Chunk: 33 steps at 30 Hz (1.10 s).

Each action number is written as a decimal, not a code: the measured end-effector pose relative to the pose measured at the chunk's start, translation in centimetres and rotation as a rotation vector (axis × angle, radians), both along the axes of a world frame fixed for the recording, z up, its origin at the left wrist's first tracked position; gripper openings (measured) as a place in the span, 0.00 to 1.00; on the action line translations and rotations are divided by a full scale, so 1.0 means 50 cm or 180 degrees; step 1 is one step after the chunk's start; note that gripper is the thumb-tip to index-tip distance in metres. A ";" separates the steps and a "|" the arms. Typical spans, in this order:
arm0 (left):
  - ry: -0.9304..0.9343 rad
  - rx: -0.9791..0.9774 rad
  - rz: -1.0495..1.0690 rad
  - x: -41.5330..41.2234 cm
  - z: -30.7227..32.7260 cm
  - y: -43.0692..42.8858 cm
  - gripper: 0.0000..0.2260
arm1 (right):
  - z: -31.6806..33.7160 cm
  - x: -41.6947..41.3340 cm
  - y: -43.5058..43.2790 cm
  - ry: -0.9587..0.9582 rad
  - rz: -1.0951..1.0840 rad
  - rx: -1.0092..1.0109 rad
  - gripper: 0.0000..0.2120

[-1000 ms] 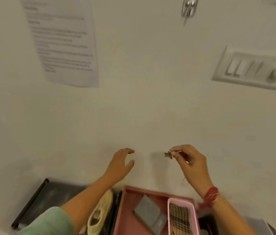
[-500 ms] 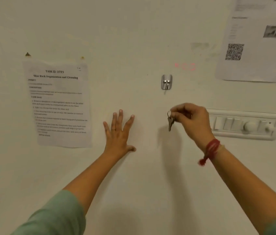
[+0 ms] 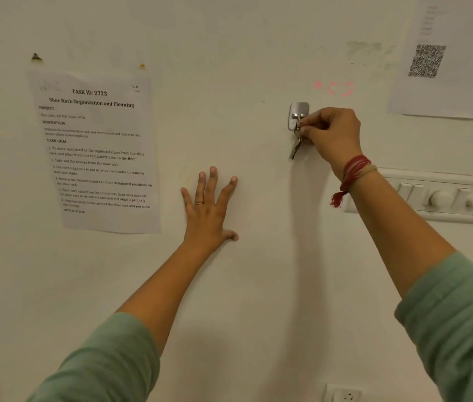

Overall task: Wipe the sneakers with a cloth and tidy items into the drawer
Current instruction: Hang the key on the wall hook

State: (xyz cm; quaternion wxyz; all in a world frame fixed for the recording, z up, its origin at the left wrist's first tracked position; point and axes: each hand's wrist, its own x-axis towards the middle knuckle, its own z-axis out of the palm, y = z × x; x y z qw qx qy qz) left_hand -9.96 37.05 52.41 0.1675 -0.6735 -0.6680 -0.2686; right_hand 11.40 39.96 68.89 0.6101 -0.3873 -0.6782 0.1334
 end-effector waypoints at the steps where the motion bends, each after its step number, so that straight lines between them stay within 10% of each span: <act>1: 0.0006 0.0007 0.0000 -0.001 -0.001 0.001 0.62 | -0.007 0.001 0.000 0.0022 -0.0011 -0.0007 0.06; 10: 0.0223 0.0007 0.0018 -0.006 -0.007 0.008 0.62 | -0.155 -0.026 -0.079 0.1033 -0.0527 0.1455 0.06; 14: 0.0408 0.0051 0.0118 -0.004 -0.001 -0.003 0.58 | -0.316 -0.006 -0.191 0.0331 -0.0300 0.1760 0.04; 22: -0.0928 0.0720 -0.0811 0.041 -0.247 -0.172 0.30 | -0.641 0.072 -0.330 -0.0241 0.0052 0.0300 0.01; 33: -0.1676 -0.1517 -0.0203 0.169 -0.739 -0.472 0.26 | -1.032 0.155 -0.396 -0.1360 0.0406 -0.1753 0.02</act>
